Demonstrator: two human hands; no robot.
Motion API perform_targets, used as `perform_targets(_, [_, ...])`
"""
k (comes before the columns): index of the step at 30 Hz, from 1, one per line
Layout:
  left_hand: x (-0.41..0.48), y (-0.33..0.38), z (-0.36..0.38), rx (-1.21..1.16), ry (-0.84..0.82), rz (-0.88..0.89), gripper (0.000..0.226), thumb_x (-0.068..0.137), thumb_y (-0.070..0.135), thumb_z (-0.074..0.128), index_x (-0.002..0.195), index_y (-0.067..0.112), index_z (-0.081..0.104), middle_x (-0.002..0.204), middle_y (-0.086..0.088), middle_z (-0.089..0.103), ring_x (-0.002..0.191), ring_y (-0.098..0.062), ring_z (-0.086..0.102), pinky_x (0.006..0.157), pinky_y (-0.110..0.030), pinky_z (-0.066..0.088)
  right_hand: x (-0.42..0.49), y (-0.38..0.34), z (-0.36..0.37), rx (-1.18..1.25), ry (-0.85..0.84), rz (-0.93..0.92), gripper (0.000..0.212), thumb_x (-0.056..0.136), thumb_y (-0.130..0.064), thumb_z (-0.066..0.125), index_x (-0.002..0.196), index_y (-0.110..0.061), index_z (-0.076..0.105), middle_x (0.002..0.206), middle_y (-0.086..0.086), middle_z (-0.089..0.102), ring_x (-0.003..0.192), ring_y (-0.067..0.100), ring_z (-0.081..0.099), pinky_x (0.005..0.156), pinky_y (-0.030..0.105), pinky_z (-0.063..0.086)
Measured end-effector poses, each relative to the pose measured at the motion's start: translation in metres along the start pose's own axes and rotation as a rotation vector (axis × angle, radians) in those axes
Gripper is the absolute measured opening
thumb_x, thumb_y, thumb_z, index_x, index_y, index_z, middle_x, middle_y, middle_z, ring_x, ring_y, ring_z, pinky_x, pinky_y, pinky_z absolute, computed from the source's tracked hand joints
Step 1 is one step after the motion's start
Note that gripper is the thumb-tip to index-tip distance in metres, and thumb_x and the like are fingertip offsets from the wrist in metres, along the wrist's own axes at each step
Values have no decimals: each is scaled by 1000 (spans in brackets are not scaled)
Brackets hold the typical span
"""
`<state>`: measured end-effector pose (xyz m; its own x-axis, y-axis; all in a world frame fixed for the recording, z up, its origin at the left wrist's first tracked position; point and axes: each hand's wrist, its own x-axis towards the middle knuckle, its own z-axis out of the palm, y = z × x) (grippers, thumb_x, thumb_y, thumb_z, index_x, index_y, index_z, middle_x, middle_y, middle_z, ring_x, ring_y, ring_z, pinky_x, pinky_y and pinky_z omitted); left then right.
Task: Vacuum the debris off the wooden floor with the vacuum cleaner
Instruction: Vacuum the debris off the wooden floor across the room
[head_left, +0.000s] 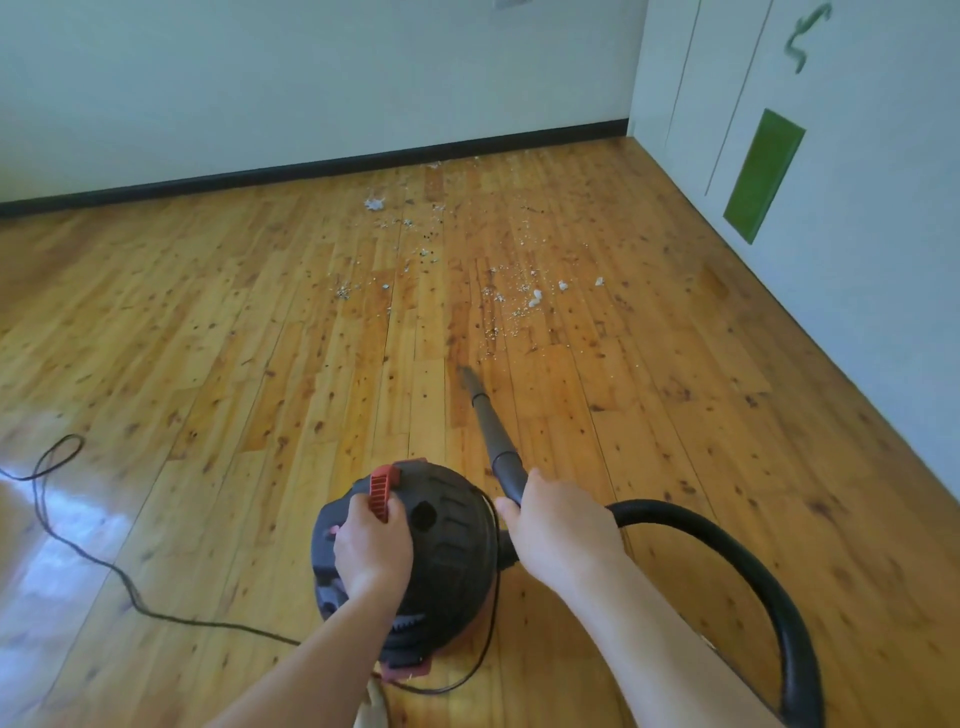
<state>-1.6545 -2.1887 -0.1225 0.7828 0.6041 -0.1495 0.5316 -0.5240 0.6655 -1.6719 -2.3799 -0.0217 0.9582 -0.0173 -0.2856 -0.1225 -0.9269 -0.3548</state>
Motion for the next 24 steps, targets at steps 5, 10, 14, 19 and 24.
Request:
perform_targets(5, [2,0,0,-11,-3,9,23,104,40,49,97,19,55,81,-2,61,74,-20,58,65,-37,46,-25,12,-5,-60,24,-20,49,108,-52,36,142,-17,45,115,2,65,103,20,69,75,27,52])
perform_targets(10, [3,0,-2,-15,-24,12,27,103,40,47,98,15,55,82,-6,62,74,-22,58,67,-37,45,-48,27,-5,-71,51,2,45,108,-53,37,135,-19,47,110,0,66,98,18,70,64,22,48])
perform_targets(14, [1,-2,-2,-24,-40,48,27,103,39,47,99,14,57,82,-5,63,69,-16,56,64,-35,41,-59,36,3,-64,51,47,45,107,-54,38,134,-19,48,105,-1,65,96,19,70,63,23,49])
perform_targets(19, [-8,-6,0,-24,-98,135,22,103,42,48,100,22,55,85,-4,65,78,-24,62,67,-38,49,-66,46,8,-61,80,105,49,107,-55,39,141,-20,46,117,1,67,104,20,70,77,28,57])
perform_targets(24, [-21,-2,0,-27,-133,183,24,104,39,49,100,17,58,82,-3,65,74,-20,62,66,-36,47,-72,43,19,-2,35,100,56,106,-55,43,149,-20,41,125,0,66,110,20,68,76,26,52])
